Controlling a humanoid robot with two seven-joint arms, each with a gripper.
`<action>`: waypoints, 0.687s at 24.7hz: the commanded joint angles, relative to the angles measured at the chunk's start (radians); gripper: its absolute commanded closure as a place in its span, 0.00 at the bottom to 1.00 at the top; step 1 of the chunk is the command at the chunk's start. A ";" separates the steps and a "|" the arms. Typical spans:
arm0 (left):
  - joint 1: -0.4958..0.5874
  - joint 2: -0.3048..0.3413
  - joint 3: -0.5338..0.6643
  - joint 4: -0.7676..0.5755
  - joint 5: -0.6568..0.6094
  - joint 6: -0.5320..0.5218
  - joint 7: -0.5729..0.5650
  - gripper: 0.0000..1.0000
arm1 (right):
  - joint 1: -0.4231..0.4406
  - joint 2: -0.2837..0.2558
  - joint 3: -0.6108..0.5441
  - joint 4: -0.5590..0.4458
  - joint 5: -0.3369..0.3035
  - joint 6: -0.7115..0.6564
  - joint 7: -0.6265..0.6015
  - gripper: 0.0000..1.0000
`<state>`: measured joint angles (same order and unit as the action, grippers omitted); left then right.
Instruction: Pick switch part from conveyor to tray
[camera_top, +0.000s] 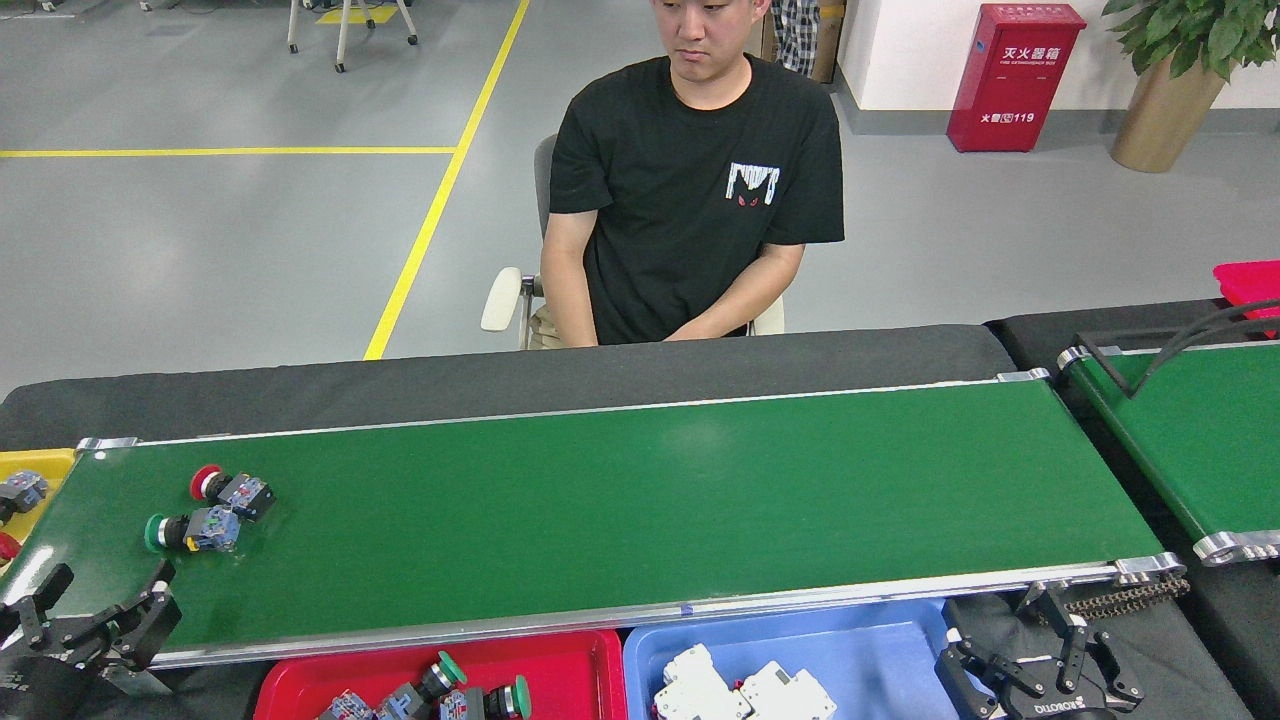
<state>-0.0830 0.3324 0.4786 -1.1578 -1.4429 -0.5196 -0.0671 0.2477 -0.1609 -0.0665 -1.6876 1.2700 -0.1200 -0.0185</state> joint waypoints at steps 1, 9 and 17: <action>-0.023 0.016 -0.029 0.007 -0.001 0.001 0.003 0.00 | -0.005 -0.009 -0.003 -0.012 0.000 -0.003 -0.008 0.00; -0.152 0.023 -0.052 0.171 -0.001 0.053 0.001 0.00 | -0.004 -0.011 0.016 -0.012 0.002 -0.003 -0.008 0.00; -0.319 0.069 -0.209 0.403 0.002 0.262 0.049 0.10 | -0.004 -0.009 0.017 -0.012 0.002 -0.003 -0.006 0.00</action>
<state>-0.3765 0.3879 0.2787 -0.7603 -1.4425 -0.3124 -0.0453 0.2478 -0.1612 -0.0469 -1.6876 1.2713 -0.1207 -0.0186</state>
